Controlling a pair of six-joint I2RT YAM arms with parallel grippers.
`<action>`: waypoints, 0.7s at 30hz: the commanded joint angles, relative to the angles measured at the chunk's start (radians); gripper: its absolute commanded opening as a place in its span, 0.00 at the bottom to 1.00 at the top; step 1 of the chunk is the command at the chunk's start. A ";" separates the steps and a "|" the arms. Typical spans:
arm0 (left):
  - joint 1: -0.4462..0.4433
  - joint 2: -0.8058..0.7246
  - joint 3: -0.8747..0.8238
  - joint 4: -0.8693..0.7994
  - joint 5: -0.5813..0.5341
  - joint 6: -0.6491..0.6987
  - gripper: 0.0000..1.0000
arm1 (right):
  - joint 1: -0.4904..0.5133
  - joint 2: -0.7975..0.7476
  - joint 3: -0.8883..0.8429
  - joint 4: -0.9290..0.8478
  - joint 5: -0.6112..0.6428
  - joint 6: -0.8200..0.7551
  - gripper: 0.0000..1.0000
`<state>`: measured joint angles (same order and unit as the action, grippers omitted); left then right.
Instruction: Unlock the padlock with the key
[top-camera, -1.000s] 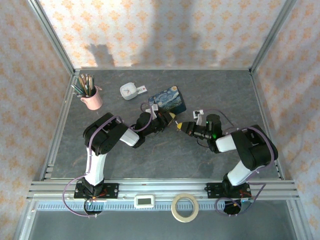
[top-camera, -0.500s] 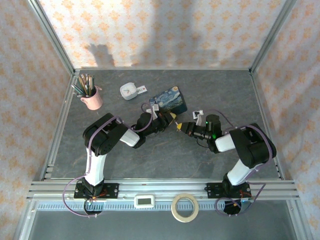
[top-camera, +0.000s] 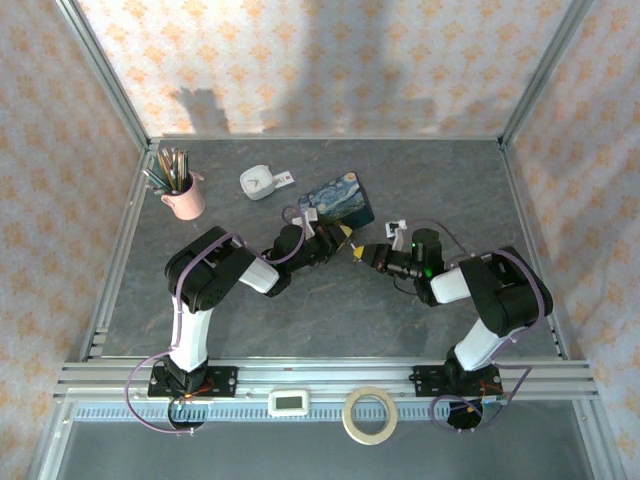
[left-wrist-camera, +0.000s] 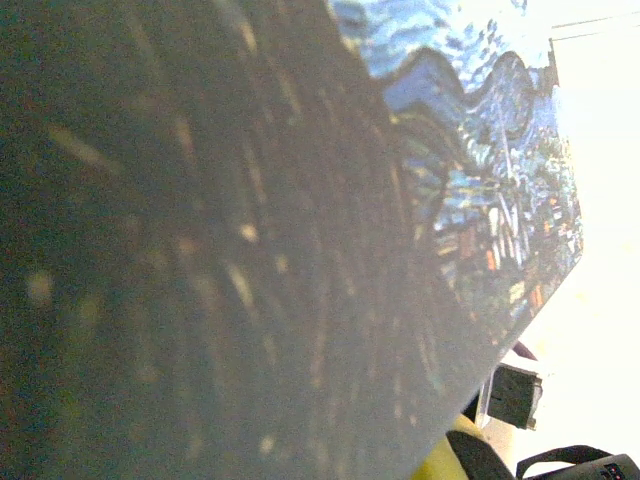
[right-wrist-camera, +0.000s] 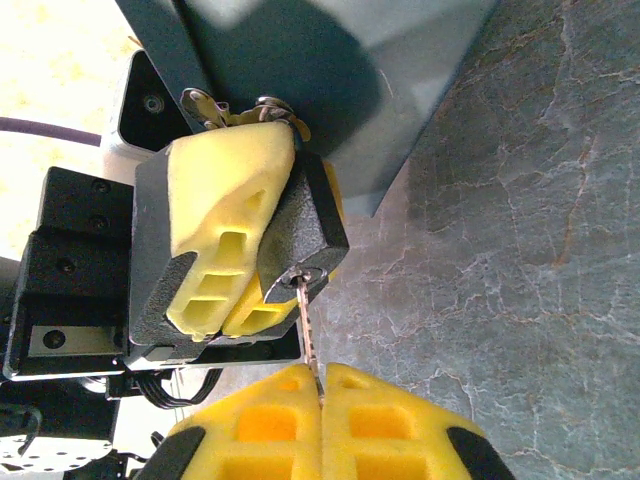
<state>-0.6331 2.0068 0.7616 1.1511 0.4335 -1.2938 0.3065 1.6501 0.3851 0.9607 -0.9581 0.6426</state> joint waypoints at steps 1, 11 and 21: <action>-0.014 -0.052 -0.016 0.098 0.024 -0.012 0.00 | -0.009 -0.034 0.033 -0.003 -0.018 -0.016 0.00; -0.005 -0.024 -0.030 0.233 0.092 -0.075 0.00 | -0.038 -0.081 0.045 -0.042 -0.094 -0.051 0.00; -0.008 -0.046 -0.024 0.183 0.095 -0.047 0.00 | -0.038 -0.012 0.053 0.110 -0.128 0.102 0.00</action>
<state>-0.6262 2.0033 0.7364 1.2736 0.4698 -1.3449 0.2710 1.6207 0.4061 0.9699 -1.0672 0.6922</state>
